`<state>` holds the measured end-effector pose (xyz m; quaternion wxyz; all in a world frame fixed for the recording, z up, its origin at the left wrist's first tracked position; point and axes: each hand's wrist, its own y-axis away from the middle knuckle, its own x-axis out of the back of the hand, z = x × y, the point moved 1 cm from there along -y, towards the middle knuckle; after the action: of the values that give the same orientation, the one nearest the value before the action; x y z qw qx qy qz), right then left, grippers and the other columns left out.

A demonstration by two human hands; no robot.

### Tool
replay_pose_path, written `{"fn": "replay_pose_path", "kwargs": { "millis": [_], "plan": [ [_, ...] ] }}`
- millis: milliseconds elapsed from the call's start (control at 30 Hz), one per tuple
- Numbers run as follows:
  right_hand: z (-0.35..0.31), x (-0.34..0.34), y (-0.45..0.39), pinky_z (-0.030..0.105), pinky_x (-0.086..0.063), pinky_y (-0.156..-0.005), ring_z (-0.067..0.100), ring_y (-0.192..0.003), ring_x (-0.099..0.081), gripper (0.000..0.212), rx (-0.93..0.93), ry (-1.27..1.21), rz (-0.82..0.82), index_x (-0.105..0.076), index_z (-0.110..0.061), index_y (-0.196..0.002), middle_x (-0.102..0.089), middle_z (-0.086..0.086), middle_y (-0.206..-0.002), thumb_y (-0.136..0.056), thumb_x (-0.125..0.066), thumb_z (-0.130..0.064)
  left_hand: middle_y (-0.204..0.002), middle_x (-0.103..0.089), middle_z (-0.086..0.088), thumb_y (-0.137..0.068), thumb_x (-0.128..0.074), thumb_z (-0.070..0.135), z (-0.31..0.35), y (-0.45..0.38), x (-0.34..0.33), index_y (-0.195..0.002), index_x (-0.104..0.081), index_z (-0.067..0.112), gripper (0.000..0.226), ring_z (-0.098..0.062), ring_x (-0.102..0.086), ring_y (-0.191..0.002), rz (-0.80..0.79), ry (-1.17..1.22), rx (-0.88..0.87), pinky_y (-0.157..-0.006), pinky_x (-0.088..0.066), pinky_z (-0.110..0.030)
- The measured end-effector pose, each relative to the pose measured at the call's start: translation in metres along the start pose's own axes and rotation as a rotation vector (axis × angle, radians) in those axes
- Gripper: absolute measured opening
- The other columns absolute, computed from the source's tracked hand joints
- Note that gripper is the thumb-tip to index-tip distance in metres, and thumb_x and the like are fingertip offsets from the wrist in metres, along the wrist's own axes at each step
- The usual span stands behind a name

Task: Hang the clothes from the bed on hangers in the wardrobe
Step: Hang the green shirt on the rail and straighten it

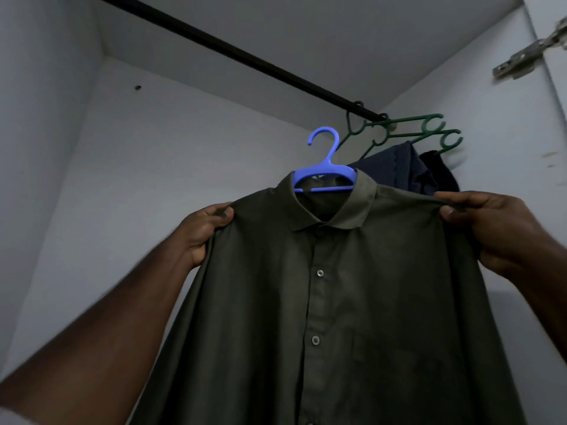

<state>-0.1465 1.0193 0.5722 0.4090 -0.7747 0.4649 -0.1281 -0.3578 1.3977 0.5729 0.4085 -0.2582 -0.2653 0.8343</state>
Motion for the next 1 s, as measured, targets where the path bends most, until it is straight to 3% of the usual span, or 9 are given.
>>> {"fn": "replay_pose_path", "kwargs": {
  "millis": [167,333,467,600,700,767,833,1000],
  "plan": [
    [0.013,-0.007,-0.025,0.022,-0.057,-0.055,0.013,-0.067,-0.072,0.027,0.032,0.019,0.012,-0.073,-0.019,-0.102,-0.076,0.004,-0.083,-0.093,-0.059,0.002,-0.104,-0.075,-0.008,-0.099,-0.056,0.009,-0.007,-0.031,-0.004,-0.117,-0.068,0.013,0.022,-0.018,-0.074,-0.086,-0.008,0.036,-0.077,-0.070,-0.062,-0.030],
    [0.025,-0.019,-0.060,0.021,-0.058,-0.057,0.010,-0.063,-0.072,0.027,0.071,0.005,-0.002,-0.072,-0.016,-0.103,-0.076,0.000,-0.074,-0.092,-0.059,0.005,-0.107,-0.073,-0.009,-0.098,-0.058,0.009,-0.011,-0.067,-0.001,-0.119,-0.067,0.013,0.024,-0.019,-0.073,-0.089,0.001,0.058,-0.089,-0.073,-0.062,-0.031],
    [0.021,-0.030,-0.094,0.025,-0.061,-0.066,0.017,-0.073,-0.071,0.027,0.097,-0.017,0.032,-0.073,-0.017,-0.100,-0.074,0.009,-0.091,-0.091,-0.061,0.005,-0.117,-0.071,-0.014,-0.098,-0.058,0.009,-0.004,-0.098,-0.003,-0.127,-0.065,0.009,0.030,-0.024,-0.071,-0.096,0.016,0.042,-0.093,-0.078,-0.062,-0.034],
    [0.014,-0.039,-0.127,0.031,-0.062,-0.072,0.023,-0.083,-0.070,0.026,0.126,-0.043,0.091,-0.074,-0.013,-0.101,-0.073,0.014,-0.097,-0.090,-0.062,0.007,-0.111,-0.073,-0.016,-0.097,-0.061,0.009,0.012,-0.125,-0.017,-0.114,-0.070,0.009,0.019,-0.022,-0.074,-0.086,0.064,0.002,-0.125,-0.071,-0.062,-0.033],
    [0.003,-0.043,-0.147,0.034,-0.061,-0.079,0.023,-0.091,-0.073,0.025,0.156,-0.021,0.163,-0.077,-0.014,-0.099,-0.075,0.011,-0.100,-0.088,-0.066,0.006,-0.124,-0.068,-0.011,-0.094,-0.069,0.018,0.021,-0.147,-0.029,-0.123,-0.067,0.011,0.030,-0.021,-0.068,-0.102,0.224,-0.298,-0.257,-0.088,-0.055,-0.031],
    [-0.005,-0.045,-0.158,0.035,-0.061,-0.080,0.022,-0.090,-0.073,0.023,0.188,0.008,0.206,-0.078,-0.014,-0.095,-0.075,0.010,-0.097,-0.087,-0.068,0.004,-0.140,-0.058,-0.006,-0.093,-0.071,0.028,0.023,-0.155,-0.036,-0.138,-0.056,0.016,0.049,-0.022,-0.057,-0.122,0.355,-0.620,-0.383,-0.102,-0.044,-0.032],
    [-0.012,-0.046,-0.167,0.035,-0.061,-0.082,0.022,-0.089,-0.073,0.020,0.220,0.043,0.252,-0.078,-0.015,-0.091,-0.076,0.009,-0.096,-0.086,-0.071,0.003,-0.151,-0.048,-0.005,-0.095,-0.067,0.034,0.021,-0.152,-0.047,-0.148,-0.046,0.020,0.059,-0.024,-0.047,-0.136,0.414,-0.782,-0.488,-0.111,-0.037,-0.037],
    [-0.031,-0.045,-0.184,0.032,-0.061,-0.079,0.021,-0.083,-0.073,0.019,0.264,0.084,0.357,-0.079,-0.017,-0.085,-0.075,0.008,-0.090,-0.083,-0.074,0.001,-0.147,-0.053,-0.004,-0.097,-0.064,0.028,0.005,-0.132,-0.087,-0.146,-0.049,0.022,0.052,-0.022,-0.049,-0.134,0.268,-0.844,-0.678,-0.104,-0.033,-0.022]
  ]
}}
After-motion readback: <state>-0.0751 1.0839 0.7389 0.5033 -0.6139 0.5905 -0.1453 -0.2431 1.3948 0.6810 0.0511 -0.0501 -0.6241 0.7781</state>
